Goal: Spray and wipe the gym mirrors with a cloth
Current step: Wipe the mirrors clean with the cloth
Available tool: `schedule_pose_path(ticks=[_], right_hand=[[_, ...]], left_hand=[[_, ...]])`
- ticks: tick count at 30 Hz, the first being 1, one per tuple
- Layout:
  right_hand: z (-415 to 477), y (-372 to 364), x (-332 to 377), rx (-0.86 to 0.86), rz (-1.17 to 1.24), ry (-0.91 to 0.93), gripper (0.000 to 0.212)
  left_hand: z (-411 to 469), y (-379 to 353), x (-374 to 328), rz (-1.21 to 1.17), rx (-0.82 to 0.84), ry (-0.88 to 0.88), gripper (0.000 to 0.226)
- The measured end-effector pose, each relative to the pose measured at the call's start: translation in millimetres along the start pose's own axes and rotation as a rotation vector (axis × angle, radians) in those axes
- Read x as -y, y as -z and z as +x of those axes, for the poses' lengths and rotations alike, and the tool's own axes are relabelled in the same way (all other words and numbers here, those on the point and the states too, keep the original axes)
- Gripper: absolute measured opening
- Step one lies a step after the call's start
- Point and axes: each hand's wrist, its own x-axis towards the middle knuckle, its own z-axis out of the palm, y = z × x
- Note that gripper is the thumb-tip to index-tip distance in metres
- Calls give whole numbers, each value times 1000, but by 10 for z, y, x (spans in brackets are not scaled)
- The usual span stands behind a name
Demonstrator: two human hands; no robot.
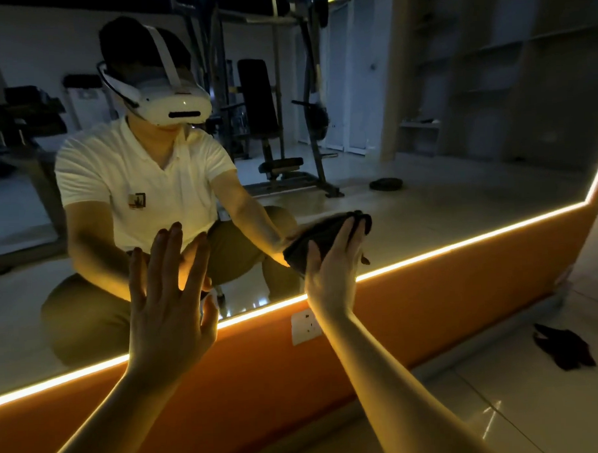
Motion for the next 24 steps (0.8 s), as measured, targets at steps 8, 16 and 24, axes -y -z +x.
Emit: schedule_pose_path(ticks=[8, 16, 24], right_hand=[[-273, -242, 964, 122, -67, 827, 60], [487, 125, 89, -161, -154, 40, 76], [161, 3, 781, -111, -137, 225, 78]], left_hand=[[-24, 122, 235, 55, -26, 4, 77], [-35, 16, 297, 101, -37, 0, 86], [-20, -9, 221, 82, -22, 51, 84]])
